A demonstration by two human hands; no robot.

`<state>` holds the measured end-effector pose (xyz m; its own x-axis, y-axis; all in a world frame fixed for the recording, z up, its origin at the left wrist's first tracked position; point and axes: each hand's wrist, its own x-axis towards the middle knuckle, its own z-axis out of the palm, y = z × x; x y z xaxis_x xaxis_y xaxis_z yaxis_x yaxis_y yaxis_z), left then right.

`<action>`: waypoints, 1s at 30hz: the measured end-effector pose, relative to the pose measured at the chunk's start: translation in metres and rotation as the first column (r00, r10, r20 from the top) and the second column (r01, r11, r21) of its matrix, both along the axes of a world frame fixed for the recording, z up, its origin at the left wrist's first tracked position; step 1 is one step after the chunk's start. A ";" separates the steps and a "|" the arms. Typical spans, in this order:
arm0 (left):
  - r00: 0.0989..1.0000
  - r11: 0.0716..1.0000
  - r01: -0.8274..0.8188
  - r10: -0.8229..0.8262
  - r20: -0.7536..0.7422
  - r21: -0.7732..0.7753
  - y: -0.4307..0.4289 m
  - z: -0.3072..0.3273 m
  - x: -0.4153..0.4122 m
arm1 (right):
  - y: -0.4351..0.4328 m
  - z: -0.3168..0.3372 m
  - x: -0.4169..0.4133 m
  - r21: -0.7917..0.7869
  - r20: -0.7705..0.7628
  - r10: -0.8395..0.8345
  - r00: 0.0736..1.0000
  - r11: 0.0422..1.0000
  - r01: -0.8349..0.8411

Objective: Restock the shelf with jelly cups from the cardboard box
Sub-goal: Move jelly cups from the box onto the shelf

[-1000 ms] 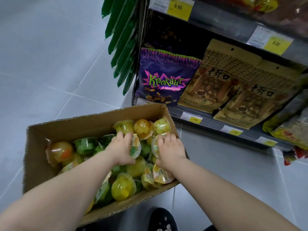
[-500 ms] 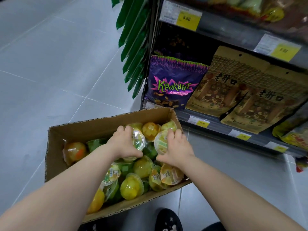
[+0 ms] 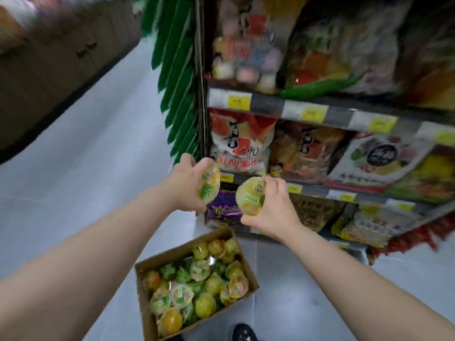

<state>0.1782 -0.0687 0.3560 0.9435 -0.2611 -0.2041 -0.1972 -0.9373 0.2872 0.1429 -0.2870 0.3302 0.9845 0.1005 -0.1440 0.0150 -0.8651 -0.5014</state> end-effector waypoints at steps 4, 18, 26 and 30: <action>0.997 0.999 0.017 -0.020 0.073 0.044 -0.014 0.155 -0.002 | -0.013 0.146 -0.008 -0.022 0.110 -0.029 0.994 0.999 0.032; 0.874 0.886 0.036 0.196 0.445 -0.461 -0.085 0.453 -0.062 | -0.090 0.435 -0.064 0.239 0.601 -0.191 0.776 0.969 0.054; 0.801 0.757 0.081 0.338 0.494 -0.649 -0.099 0.534 -0.095 | -0.106 0.524 -0.072 0.340 0.746 -0.272 0.607 0.941 0.004; 0.782 0.730 0.081 0.376 0.497 -0.679 -0.099 0.554 -0.087 | -0.103 0.547 -0.055 0.330 0.763 -0.263 0.591 0.944 -0.006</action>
